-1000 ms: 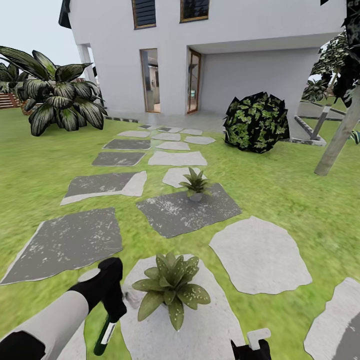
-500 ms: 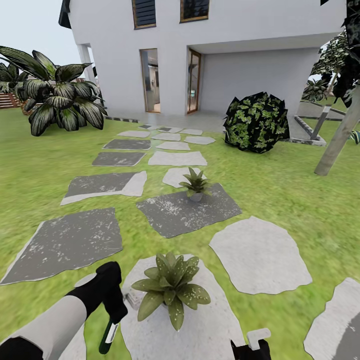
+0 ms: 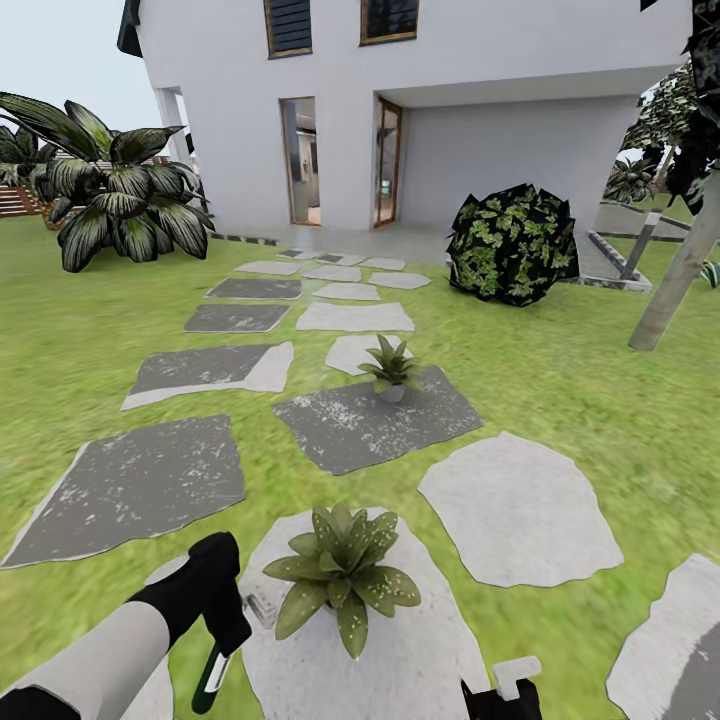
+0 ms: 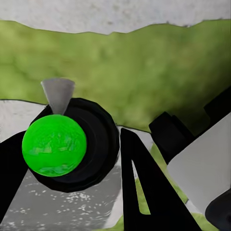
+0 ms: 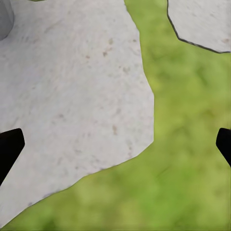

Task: Pick up the pesticide atomizer in the garden and spray insectifuge to fully cover both potted plants in the garden.

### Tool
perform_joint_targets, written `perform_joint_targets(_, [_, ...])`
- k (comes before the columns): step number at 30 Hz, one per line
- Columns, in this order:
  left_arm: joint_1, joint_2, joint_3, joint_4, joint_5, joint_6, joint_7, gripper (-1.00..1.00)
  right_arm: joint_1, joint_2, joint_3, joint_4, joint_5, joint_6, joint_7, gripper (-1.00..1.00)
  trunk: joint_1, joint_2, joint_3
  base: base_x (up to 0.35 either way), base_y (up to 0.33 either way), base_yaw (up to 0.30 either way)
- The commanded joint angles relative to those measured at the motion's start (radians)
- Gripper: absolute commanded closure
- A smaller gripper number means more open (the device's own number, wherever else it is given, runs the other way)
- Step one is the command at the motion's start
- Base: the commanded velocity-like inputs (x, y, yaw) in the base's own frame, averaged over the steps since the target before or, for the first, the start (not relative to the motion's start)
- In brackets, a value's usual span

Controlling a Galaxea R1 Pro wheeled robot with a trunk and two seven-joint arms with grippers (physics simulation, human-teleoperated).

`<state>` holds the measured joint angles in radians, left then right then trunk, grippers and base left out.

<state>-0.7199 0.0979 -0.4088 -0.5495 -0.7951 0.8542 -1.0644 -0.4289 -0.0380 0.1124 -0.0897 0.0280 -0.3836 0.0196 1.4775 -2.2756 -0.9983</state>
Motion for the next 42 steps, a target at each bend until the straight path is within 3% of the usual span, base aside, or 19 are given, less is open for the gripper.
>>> perform_joint_targets(1, [0.000,0.001,-0.004,-0.002,-0.006,0.005,-0.005,1.00,-0.001,0.000,0.003,0.001,0.003,-0.003,0.000,-1.00,0.000,0.000,-0.001,-0.002,0.000,0.000])
perform_joint_targets(8, [0.018,0.002,-0.003,-0.001,-0.003,-0.021,0.007,1.00,-0.001,-0.001,0.003,0.001,0.003,-0.003,0.000,-1.00,0.000,0.000,-0.001,-0.004,0.000,0.000])
perform_joint_targets(11, [0.028,-0.001,-0.002,-0.001,-0.002,-0.040,0.051,1.00,-0.001,-0.001,0.003,0.001,0.003,-0.003,0.000,-1.00,0.000,0.000,-0.001,-0.065,0.000,0.000])
perform_joint_targets(15, [0.030,-0.007,0.022,-0.001,-0.002,-0.044,0.071,1.00,-0.001,-0.001,0.003,0.001,0.003,-0.003,0.000,-1.00,0.000,0.000,-0.001,-0.011,0.000,0.004])
perform_joint_targets(23, [0.030,-0.009,0.032,-0.001,-0.002,-0.045,0.075,1.00,-0.001,-0.001,0.003,0.000,0.003,-0.003,0.000,-1.00,0.000,0.000,-0.001,-0.001,0.000,0.188])
perform_joint_targets(34, [0.036,-0.007,0.034,-0.002,-0.003,-0.046,0.075,1.00,-0.001,-0.002,0.003,0.001,0.003,-0.005,0.000,-1.00,0.000,0.000,-0.001,-0.028,-0.026,0.014])
perform_joint_targets(42, [0.036,-0.009,0.033,-0.002,-0.003,-0.046,0.075,1.00,-0.001,-0.002,0.003,0.001,0.003,-0.005,0.000,-1.00,0.000,0.000,-0.001,-0.001,0.257,-0.101])
